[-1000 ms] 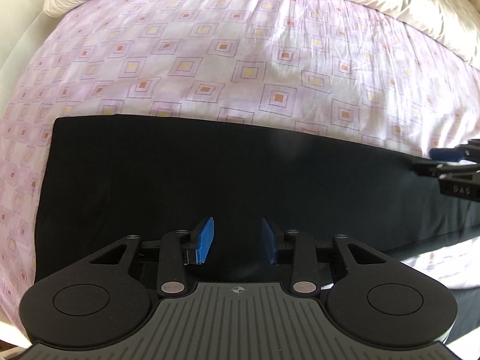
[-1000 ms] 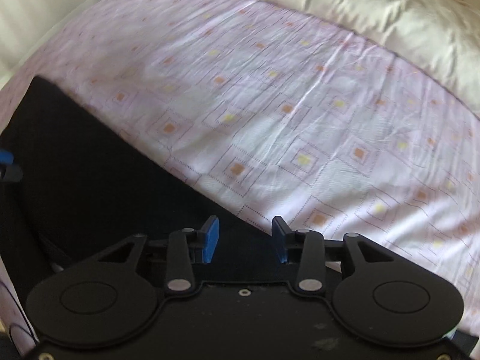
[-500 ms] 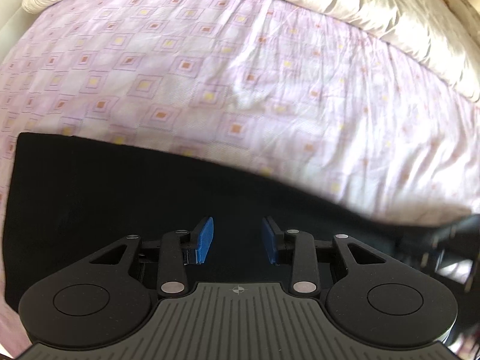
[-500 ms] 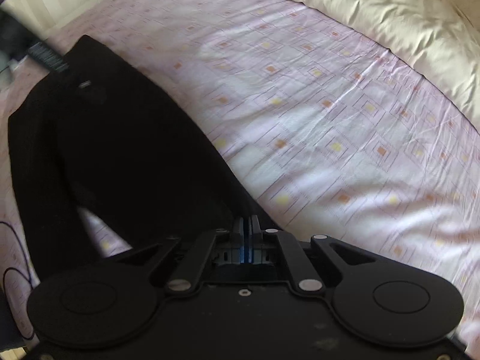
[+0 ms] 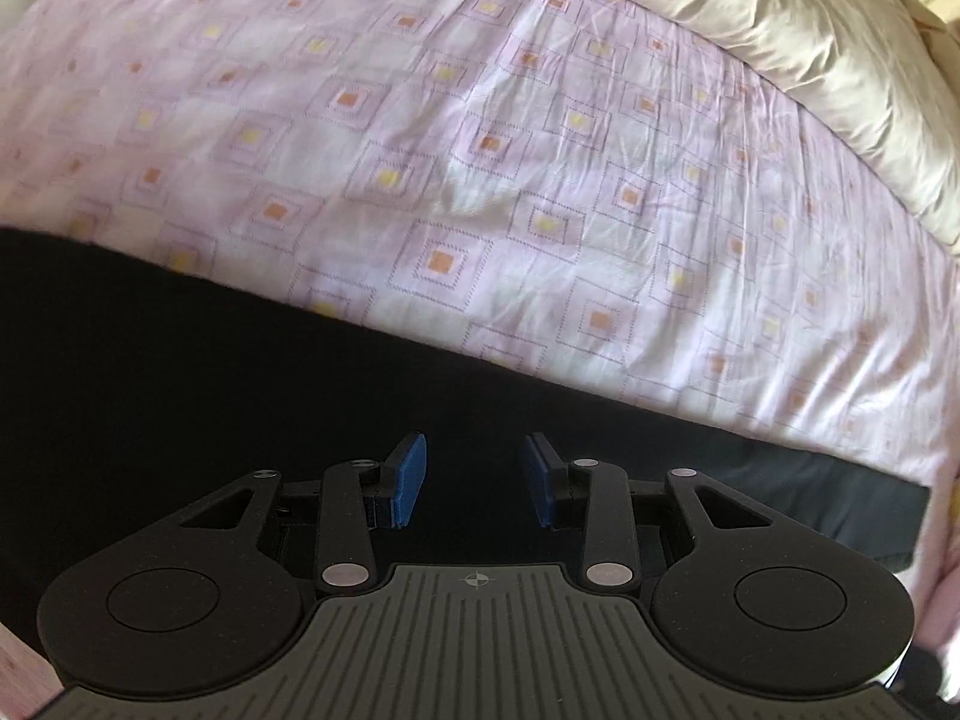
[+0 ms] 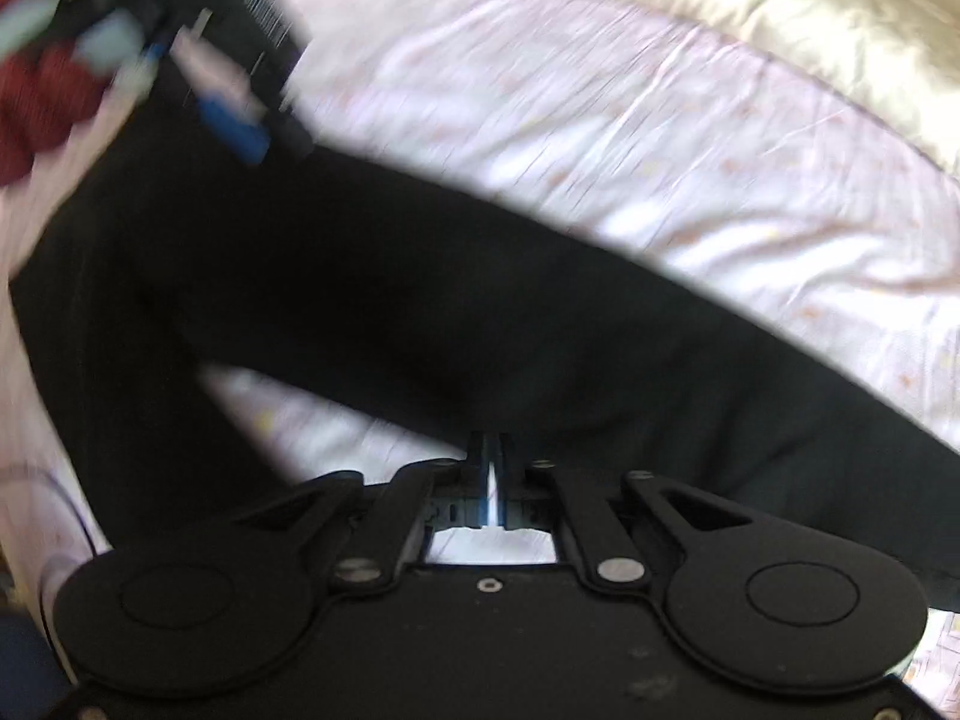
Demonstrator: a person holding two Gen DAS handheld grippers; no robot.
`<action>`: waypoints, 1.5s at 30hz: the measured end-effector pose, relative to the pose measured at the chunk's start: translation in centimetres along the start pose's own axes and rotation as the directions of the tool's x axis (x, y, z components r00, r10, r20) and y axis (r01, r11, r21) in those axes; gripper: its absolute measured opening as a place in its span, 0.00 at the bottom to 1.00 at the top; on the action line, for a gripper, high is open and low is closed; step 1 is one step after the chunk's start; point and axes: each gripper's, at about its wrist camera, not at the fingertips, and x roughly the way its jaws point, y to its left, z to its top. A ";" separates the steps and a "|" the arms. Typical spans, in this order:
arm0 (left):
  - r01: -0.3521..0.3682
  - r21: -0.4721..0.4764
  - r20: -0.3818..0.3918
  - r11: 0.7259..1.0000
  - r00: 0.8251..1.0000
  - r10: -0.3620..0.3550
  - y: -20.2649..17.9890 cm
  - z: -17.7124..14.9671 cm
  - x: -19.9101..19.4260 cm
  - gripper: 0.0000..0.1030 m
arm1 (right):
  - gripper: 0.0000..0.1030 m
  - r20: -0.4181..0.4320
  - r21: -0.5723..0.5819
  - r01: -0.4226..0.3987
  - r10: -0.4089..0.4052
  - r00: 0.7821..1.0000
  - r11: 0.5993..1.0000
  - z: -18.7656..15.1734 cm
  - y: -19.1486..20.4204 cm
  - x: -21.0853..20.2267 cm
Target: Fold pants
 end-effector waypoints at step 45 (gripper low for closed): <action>0.013 -0.049 0.004 0.999 1.000 -0.013 1.3 -1.4 0.4 0.00 | 0.05 0.001 -0.343 -0.055 0.058 0.998 0.938 3.1 5.3 1.2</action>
